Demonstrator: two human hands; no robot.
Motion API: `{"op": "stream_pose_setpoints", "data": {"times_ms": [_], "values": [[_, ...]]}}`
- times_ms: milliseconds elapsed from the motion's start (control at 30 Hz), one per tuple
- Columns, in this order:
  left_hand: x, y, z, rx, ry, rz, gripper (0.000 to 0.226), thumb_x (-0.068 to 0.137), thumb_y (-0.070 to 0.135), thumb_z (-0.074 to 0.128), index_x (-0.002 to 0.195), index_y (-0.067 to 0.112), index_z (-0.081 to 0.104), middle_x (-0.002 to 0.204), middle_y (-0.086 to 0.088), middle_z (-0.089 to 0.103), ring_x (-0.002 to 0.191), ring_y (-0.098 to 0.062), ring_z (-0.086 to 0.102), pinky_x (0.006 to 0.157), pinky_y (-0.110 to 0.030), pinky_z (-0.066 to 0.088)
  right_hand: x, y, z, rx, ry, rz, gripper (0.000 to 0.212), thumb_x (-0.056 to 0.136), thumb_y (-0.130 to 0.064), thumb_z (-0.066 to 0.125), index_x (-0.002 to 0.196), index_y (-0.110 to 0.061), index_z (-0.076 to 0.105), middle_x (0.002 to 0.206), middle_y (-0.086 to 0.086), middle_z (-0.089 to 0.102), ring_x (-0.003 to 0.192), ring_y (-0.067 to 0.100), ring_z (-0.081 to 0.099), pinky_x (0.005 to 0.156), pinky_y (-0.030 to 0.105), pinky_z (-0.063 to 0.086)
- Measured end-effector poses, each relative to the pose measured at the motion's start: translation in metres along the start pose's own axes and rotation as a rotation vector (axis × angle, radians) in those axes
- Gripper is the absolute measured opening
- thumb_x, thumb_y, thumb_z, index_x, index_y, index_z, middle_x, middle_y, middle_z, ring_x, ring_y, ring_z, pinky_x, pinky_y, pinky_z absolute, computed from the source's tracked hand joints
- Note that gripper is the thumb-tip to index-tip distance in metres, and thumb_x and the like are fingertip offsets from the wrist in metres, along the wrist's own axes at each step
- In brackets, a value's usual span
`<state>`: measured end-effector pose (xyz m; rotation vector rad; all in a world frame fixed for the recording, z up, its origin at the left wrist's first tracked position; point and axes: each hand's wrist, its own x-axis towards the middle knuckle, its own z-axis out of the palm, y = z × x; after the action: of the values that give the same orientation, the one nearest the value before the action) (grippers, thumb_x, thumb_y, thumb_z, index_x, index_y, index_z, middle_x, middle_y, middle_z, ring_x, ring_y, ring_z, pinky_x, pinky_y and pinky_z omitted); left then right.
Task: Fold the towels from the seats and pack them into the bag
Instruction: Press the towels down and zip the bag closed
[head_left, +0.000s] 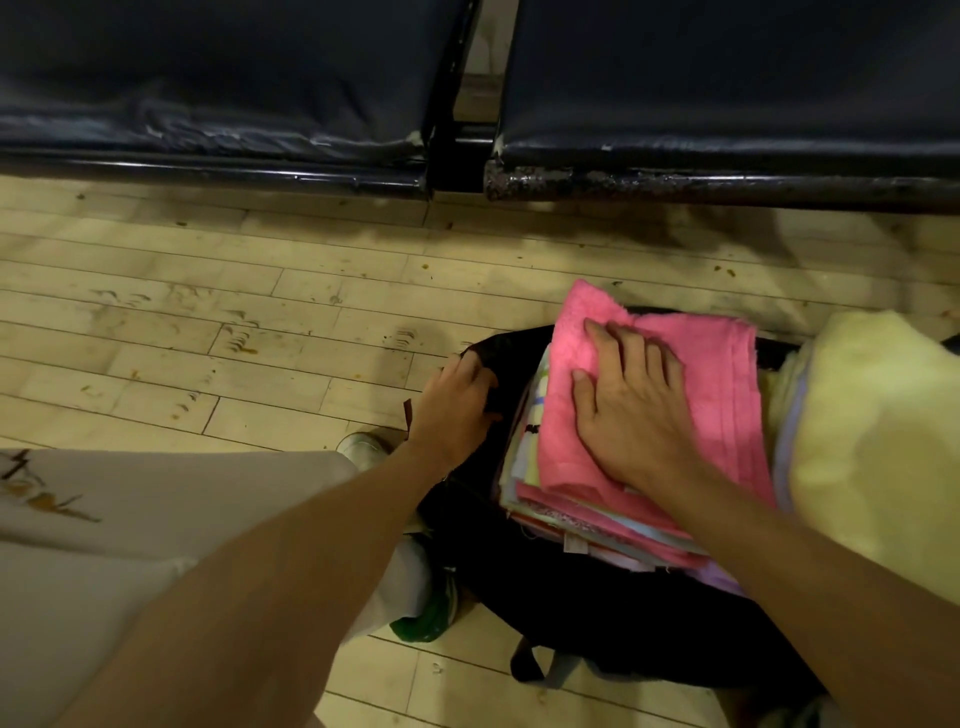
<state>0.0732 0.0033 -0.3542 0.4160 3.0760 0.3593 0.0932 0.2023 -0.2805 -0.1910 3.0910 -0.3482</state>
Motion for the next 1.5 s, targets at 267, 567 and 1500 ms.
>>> {"op": "stream_pose_setpoints", "data": {"times_ms": [267,567,1500], "values": [[0.012,-0.003,-0.021,0.366,-0.095,0.231,0.027,0.043,0.002,0.087,0.061,0.008,0.068,0.063,-0.009,0.063,0.062,-0.026,0.064,0.053,-0.03,0.053,-0.004,0.001,0.001,-0.011,-0.002,-0.024,0.064,0.094,-0.042,0.016,0.149,-0.013,0.031,0.145,0.014,0.041,0.133,0.032,0.038,0.117,0.048,0.02],[0.036,0.013,-0.054,-0.469,0.126,-0.381,0.02,0.097,0.017,0.048,0.094,0.005,0.063,0.091,-0.015,0.067,0.085,-0.031,0.061,0.068,-0.029,0.042,-0.03,-0.008,0.008,-0.004,0.007,-0.001,0.059,0.097,-0.041,0.018,0.148,-0.017,0.035,0.149,0.011,0.042,0.138,0.029,0.037,0.118,0.05,0.016],[0.048,0.063,-0.092,-0.437,0.014,-0.084,0.015,0.101,0.008,0.037,0.093,0.005,0.049,0.09,-0.007,0.052,0.079,-0.019,0.05,0.062,-0.021,0.035,-0.017,-0.003,-0.003,0.031,-0.153,-0.102,0.073,0.095,-0.068,0.017,0.155,-0.027,0.012,0.163,-0.007,0.009,0.15,0.013,-0.001,0.114,0.046,-0.02]]}}
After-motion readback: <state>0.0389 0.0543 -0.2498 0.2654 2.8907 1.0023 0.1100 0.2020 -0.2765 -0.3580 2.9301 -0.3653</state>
